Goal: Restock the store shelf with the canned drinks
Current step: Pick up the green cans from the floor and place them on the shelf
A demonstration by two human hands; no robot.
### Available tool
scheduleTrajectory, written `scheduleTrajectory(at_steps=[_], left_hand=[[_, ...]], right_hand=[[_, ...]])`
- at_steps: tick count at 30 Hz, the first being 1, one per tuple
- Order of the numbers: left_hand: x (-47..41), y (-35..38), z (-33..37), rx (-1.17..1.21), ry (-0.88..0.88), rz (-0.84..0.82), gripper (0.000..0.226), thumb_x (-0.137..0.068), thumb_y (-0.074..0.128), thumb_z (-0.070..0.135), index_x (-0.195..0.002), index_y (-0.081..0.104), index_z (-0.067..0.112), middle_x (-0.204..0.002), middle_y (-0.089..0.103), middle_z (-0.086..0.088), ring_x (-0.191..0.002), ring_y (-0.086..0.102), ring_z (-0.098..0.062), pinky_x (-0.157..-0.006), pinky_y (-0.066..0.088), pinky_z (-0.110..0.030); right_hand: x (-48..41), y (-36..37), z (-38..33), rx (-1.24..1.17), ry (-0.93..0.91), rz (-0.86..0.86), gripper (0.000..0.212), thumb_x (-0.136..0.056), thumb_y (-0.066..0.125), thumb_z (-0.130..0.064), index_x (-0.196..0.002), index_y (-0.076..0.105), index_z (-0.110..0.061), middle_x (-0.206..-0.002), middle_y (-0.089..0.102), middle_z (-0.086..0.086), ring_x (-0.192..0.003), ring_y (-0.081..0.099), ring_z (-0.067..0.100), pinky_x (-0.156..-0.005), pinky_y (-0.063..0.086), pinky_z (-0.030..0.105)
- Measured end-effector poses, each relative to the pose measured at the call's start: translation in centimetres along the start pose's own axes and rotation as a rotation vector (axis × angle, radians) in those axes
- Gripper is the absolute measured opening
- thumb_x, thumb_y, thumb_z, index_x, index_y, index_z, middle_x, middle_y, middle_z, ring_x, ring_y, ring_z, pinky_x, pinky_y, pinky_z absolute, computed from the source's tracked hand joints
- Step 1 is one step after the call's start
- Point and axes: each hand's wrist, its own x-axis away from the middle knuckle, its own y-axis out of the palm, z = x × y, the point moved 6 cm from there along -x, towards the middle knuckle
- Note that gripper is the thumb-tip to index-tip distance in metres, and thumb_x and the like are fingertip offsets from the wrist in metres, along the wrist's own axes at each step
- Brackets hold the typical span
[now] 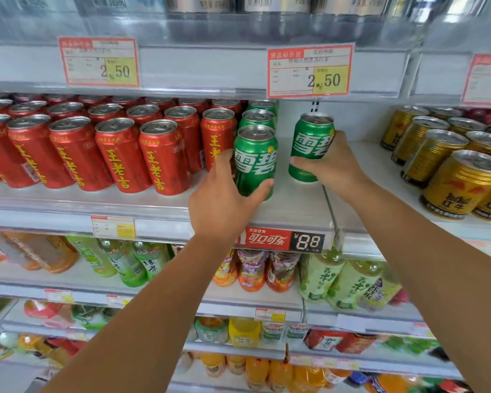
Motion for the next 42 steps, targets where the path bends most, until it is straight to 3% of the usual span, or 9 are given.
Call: scheduleTrajectory(at_steps=[4, 9, 16, 24, 29, 32, 36, 39, 42], left_hand=[[0.0, 0.2, -0.1, -0.042, 0.002, 0.034, 0.075, -0.075, 0.062, 0.069, -0.131, 0.044, 0.024, -0.112, 0.067, 0.004, -0.096, 0.066, -0.023, -0.069, 0.047, -0.033], [0.1, 0.3, 0.0, -0.071, 0.027, 0.076, 0.075, -0.075, 0.061, 0.070, -0.131, 0.045, 0.022, -0.110, 0.068, 0.003, -0.094, 0.067, -0.023, -0.066, 0.046, -0.032], [0.2, 0.4, -0.1, -0.069, 0.053, 0.140, 0.075, -0.074, 0.059, 0.072, -0.129, 0.047, 0.023, -0.106, 0.070, 0.005, -0.090, 0.068, -0.021, -0.062, 0.040, -0.026], [0.1, 0.3, 0.0, -0.095, 0.100, 0.188, 0.074, -0.073, 0.061, 0.071, -0.127, 0.051, 0.020, -0.100, 0.071, 0.004, -0.083, 0.069, -0.019, -0.060, 0.041, -0.023], [0.0, 0.3, 0.0, -0.095, 0.106, 0.185, 0.075, -0.073, 0.061, 0.070, -0.125, 0.051, 0.018, -0.098, 0.072, 0.002, -0.081, 0.069, -0.021, -0.060, 0.039, -0.023], [-0.1, 0.5, -0.2, -0.083, 0.097, 0.151, 0.075, -0.072, 0.062, 0.069, -0.126, 0.051, 0.017, -0.102, 0.070, 0.001, -0.088, 0.068, -0.022, -0.063, 0.039, -0.024], [-0.2, 0.6, -0.6, 0.043, 0.042, 0.055, 0.092, -0.069, 0.063, 0.072, -0.141, 0.040, 0.020, -0.128, 0.056, 0.003, -0.117, 0.056, -0.017, -0.082, 0.049, -0.033], [0.1, -0.8, -0.8, 0.261, 0.087, 0.094, 0.089, -0.073, 0.070, 0.059, -0.143, 0.039, 0.013, -0.128, 0.050, -0.007, -0.118, 0.051, -0.024, -0.092, 0.050, -0.044], [2.6, -2.4, 0.6, 0.413, 0.337, 0.151, 0.064, -0.079, 0.071, 0.030, -0.131, 0.050, -0.002, -0.119, 0.050, -0.018, -0.107, 0.050, -0.027, -0.092, 0.046, -0.034]], right_hand=[[-1.8, 1.2, 0.2, -0.036, 0.011, -0.106, 0.082, -0.075, 0.082, -0.028, -0.133, 0.026, -0.012, -0.115, 0.053, -0.002, -0.108, 0.053, 0.013, -0.090, 0.042, 0.027], [-3.1, 0.9, 1.5, 0.009, 0.051, -0.248, 0.088, -0.070, 0.083, -0.023, -0.139, 0.029, -0.021, -0.123, 0.058, -0.002, -0.114, 0.057, 0.018, -0.104, 0.043, 0.041], [-6.8, 1.5, 1.1, 0.092, -0.007, -0.145, 0.079, -0.078, 0.079, -0.023, -0.142, 0.032, -0.012, -0.136, 0.052, 0.006, -0.122, 0.050, 0.021, -0.092, 0.038, 0.025], [-9.4, 3.0, 1.9, 0.088, -0.011, -0.024, 0.077, -0.076, 0.080, -0.035, -0.137, 0.040, -0.013, -0.136, 0.055, 0.005, -0.122, 0.054, 0.024, -0.102, 0.043, 0.038], [-9.8, 3.6, 1.8, 0.077, 0.012, -0.008, 0.078, -0.078, 0.078, -0.036, -0.141, 0.036, -0.016, -0.140, 0.053, 0.004, -0.125, 0.052, 0.023, -0.103, 0.042, 0.035], [-9.1, 3.7, 1.3, 0.022, 0.078, -0.049, 0.084, -0.076, 0.080, -0.033, -0.143, 0.033, -0.014, -0.142, 0.051, 0.005, -0.127, 0.050, 0.022, -0.104, 0.041, 0.034], [-6.5, 3.0, 0.3, -0.003, 0.103, -0.094, 0.094, -0.066, 0.083, -0.045, -0.142, 0.037, -0.016, -0.137, 0.052, 0.006, -0.124, 0.051, 0.022, -0.103, 0.044, 0.036], [-2.4, 1.3, -0.2, 0.088, 0.074, -0.149, 0.079, -0.079, 0.076, -0.042, -0.144, 0.034, -0.023, -0.142, 0.045, 0.004, -0.124, 0.048, 0.018, -0.094, 0.043, 0.028], [3.7, -1.8, -1.2, 0.113, -0.023, -0.054, 0.058, -0.085, 0.070, -0.040, -0.136, 0.046, -0.027, -0.131, 0.053, -0.004, -0.116, 0.053, 0.010, -0.100, 0.045, 0.028]])
